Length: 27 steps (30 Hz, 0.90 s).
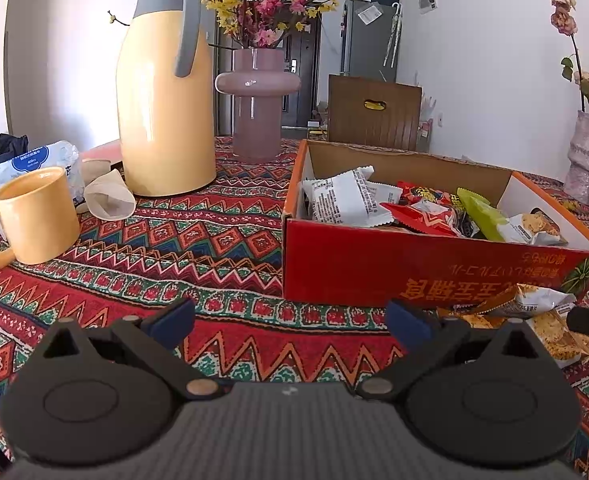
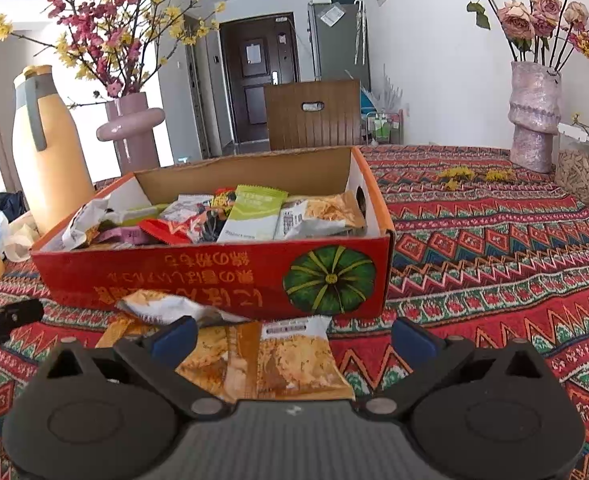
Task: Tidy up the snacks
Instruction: 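Move both open tools back toward the snack pile, then grasp a white cracker packet in front of the box with the right tool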
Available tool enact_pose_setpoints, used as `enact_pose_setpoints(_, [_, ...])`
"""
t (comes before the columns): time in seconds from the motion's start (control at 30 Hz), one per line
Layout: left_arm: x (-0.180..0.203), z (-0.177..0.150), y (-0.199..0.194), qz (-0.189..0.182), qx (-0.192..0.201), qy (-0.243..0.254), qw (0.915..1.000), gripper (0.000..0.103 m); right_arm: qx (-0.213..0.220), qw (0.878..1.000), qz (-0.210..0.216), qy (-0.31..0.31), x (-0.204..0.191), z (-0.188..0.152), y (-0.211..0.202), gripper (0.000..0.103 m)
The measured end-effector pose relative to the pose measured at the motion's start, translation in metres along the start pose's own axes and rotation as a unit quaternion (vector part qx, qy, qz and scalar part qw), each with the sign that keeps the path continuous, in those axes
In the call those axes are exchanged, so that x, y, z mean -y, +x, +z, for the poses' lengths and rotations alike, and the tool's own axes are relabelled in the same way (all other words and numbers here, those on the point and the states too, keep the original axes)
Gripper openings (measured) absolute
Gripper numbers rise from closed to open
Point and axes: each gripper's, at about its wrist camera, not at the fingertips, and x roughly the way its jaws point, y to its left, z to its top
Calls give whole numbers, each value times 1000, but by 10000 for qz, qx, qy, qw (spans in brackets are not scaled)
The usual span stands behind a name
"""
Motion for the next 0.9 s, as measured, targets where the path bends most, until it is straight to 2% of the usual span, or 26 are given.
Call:
enact_pose_setpoints(0.3, [0,0,1,-7,-22,-18,10000,103,-358,9993,-117,-27,4,-2,7,103])
enact_pose_setpoints(0.53, [0,0,2,-9,-32,-19,10000,103,-356,9986,-403,-10,14,5,12,103])
enact_pose_setpoints(0.63, [0,0,2,-7,-33,-16,10000,103,-481,9976,-498,-91,17,6,19,103])
enact_pose_setpoints(0.9, [-1,-1,2,-2,-54,-18,10000,103,-628,9973,-166,-338,4,3,29,103])
